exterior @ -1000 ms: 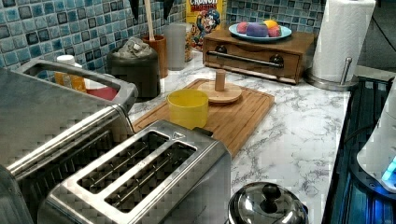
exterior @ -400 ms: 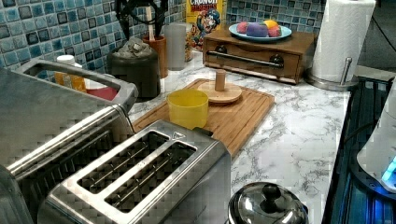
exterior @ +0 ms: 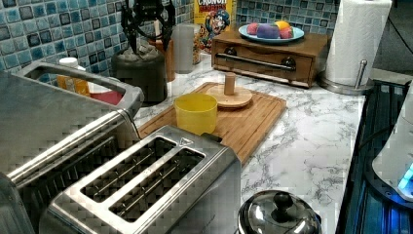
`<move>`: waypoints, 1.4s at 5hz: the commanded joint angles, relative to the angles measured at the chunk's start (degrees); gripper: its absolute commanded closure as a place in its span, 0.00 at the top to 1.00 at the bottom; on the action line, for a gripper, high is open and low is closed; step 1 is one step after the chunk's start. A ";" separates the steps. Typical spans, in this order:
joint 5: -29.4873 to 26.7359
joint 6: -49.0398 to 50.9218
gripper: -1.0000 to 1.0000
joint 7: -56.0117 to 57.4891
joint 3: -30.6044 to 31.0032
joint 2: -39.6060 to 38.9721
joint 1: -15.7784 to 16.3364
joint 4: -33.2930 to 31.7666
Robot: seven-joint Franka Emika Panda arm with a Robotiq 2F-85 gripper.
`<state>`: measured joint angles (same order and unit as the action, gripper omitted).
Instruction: Get a tea bag.
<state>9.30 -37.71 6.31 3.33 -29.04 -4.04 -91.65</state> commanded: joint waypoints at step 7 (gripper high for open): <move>-4.45 -1.35 0.00 1.73 2.38 7.69 -2.14 8.63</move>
<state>6.72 -37.35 6.36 4.41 -30.33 -4.47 -84.99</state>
